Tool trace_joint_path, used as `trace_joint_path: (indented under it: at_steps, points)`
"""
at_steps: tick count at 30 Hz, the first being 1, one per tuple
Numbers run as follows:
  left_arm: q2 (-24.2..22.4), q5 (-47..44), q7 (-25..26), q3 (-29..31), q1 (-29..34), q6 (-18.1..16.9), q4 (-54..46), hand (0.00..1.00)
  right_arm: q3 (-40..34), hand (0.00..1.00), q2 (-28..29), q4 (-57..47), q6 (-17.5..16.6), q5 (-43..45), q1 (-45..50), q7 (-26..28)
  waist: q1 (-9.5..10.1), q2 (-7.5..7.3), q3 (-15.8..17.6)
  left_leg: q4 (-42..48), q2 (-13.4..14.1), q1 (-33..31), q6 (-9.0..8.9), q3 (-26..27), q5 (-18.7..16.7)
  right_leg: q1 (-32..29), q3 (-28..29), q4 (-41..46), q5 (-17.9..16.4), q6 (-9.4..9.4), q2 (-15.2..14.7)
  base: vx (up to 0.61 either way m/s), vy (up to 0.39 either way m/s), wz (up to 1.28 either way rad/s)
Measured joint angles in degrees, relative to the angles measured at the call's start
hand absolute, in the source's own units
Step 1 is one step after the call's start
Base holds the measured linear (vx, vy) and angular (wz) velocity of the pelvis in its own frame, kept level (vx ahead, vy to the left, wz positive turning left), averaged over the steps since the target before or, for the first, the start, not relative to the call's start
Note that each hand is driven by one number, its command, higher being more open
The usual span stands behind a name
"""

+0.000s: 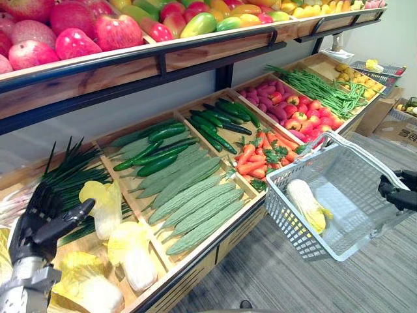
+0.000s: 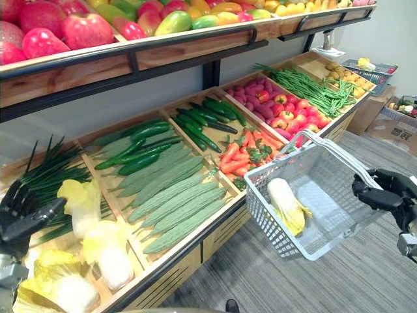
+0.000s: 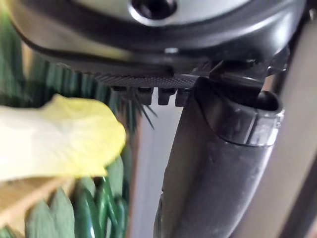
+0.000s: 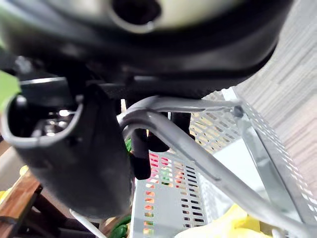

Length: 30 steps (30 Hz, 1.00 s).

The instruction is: Pick vegetable in the basket

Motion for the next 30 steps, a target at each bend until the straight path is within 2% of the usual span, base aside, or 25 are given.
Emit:
trace_joint_path:
  at_steps: [3, 6, 7, 9, 10, 12, 13, 15, 18, 21, 24, 27, 30]
  points:
    - [-0.09, -2.25, 2.43, 1.92, 1.13, -0.85, 3.47, 1.00, 0.04, 0.00, 0.23, 2.52, 0.02, 0.00, 0.00, -0.78, 0.23, -0.73, 0.48, 0.67, -0.54, -0.52, 0.27, -0.86, -0.30, 0.07, -0.53, -0.02, 0.04, 0.34, -0.65, -0.05, 0.032, 0.13]
    - [-0.10, -5.25, 8.92, 8.18, 1.36, -4.66, 4.83, 1.00, 0.03, 0.00, 1.65, 3.13, 0.01, 0.09, 0.00, -0.98, -0.35, -1.11, 0.57, 2.05, -0.74, -1.68, 0.07, -2.97, -1.29, 0.17, -1.47, -0.02, -0.12, 0.53, -0.88, -0.03, 0.013, 0.14]
    - [-0.10, -6.09, 11.81, 10.58, 0.85, -6.41, 5.38, 1.00, 0.03, 0.00, 1.79, 3.30, 0.01, 0.10, 0.01, -0.99, -0.77, -1.03, 0.57, 2.55, -0.76, -2.18, 0.21, -3.44, -1.42, 0.17, -1.85, -0.02, -0.23, 0.64, -1.01, 0.00, 0.010, 0.18]
    - [-0.04, -7.93, 21.08, 18.47, -2.13, -12.21, 7.39, 1.00, 0.02, 0.00, 2.38, 3.99, 0.01, 0.12, 0.01, -1.63, -1.14, -0.68, 0.61, 2.87, -0.97, -2.62, 0.25, -4.62, -1.43, 0.39, -2.67, 0.01, -0.43, 0.86, -1.30, 0.01, 0.011, 0.21]
    - [-0.02, -8.36, 23.48, 20.37, -3.10, -13.75, 7.88, 1.00, 0.02, 0.00, 2.68, 4.25, 0.01, 0.12, 0.01, -2.01, -1.26, -0.56, 0.67, 3.01, -1.02, -2.67, 0.25, -5.13, -1.43, 0.62, -3.04, 0.01, -0.55, 0.95, -1.41, 0.01, 0.010, 0.25]
    - [0.06, -9.35, 33.54, 26.23, -4.61, -19.33, 10.05, 1.00, 0.02, 0.00, 3.67, 4.72, 0.02, -0.07, 0.23, -3.49, -1.31, 0.00, 0.56, 3.07, -1.26, -2.92, 0.42, -6.52, -1.56, 1.26, -4.03, 0.01, -1.03, 1.12, -1.78, 0.00, 0.016, 0.23]
    - [0.05, -9.59, 36.18, 27.41, -4.60, -20.48, 10.71, 1.00, 0.02, 0.00, 3.74, 4.72, 0.02, -0.09, 0.25, -3.84, -1.31, 0.11, 0.56, 3.08, -1.36, -3.05, 0.45, -6.72, -1.57, 1.25, -4.24, 0.00, -1.09, 1.20, -1.91, 0.00, 0.024, 0.20]
    - [0.05, -10.55, 44.67, 32.14, -4.58, -24.42, 15.02, 1.00, 0.02, 0.00, 3.92, 4.72, 0.17, -0.42, 0.37, -5.15, -1.43, 0.33, 0.61, 3.31, -1.69, -3.63, 0.56, -7.92, -1.56, 1.29, -5.12, 0.00, -1.23, 1.38, -2.34, 0.01, 0.029, 0.22]
    - [0.01, -16.83, 50.19, 36.45, -4.22, -29.02, 23.12, 1.00, 0.02, 0.00, 4.84, 4.72, 0.23, -0.53, 0.37, -5.99, -1.40, 0.11, 0.73, 3.62, -1.72, -3.53, 0.57, -8.84, -1.55, 1.79, -6.09, 0.00, -1.38, 1.42, -2.46, 0.00, 0.010, 0.17]
    - [-0.37, -27.39, 49.76, 37.93, -3.99, -30.27, 31.46, 1.00, 0.10, 0.00, 5.43, 4.88, 0.31, -0.52, 0.36, -6.60, -1.50, -0.38, 0.75, 3.99, -1.65, -3.67, 0.55, -9.40, -1.58, 2.06, -6.54, -0.02, -1.45, 1.41, -2.49, -0.03, -0.004, 0.11]
    - [-1.95, -31.72, 47.29, 37.78, -4.03, -29.81, 36.37, 1.00, 0.31, 0.00, 5.71, 5.30, 0.31, -0.46, 0.36, -6.76, -1.52, -0.83, 0.66, 4.13, -1.60, -3.92, 0.31, -9.61, -1.76, 2.06, -6.61, -0.02, -1.45, 1.42, -2.49, -0.04, -0.005, 0.03]
    - [-4.19, -30.76, 44.52, 35.65, -4.00, -26.05, 40.98, 1.00, 0.36, 0.00, 6.90, 5.34, 0.62, 0.10, 0.36, -7.17, -1.81, -1.39, 0.41, 4.12, -1.54, -4.10, 0.06, -9.67, -1.91, 2.00, -6.56, -0.02, -1.50, 1.51, -2.43, -0.02, -0.005, -0.01]
    - [-7.01, -24.95, 41.11, 30.92, -3.98, -20.57, 43.83, 1.00, 0.53, 0.00, 8.21, 5.34, 1.16, 0.19, 0.35, -8.33, -2.45, -1.74, 0.23, 4.04, -1.56, -4.18, 0.05, -9.60, -1.90, 1.98, -6.32, -0.01, -1.45, 1.53, -2.43, 0.00, 0.002, -0.02]
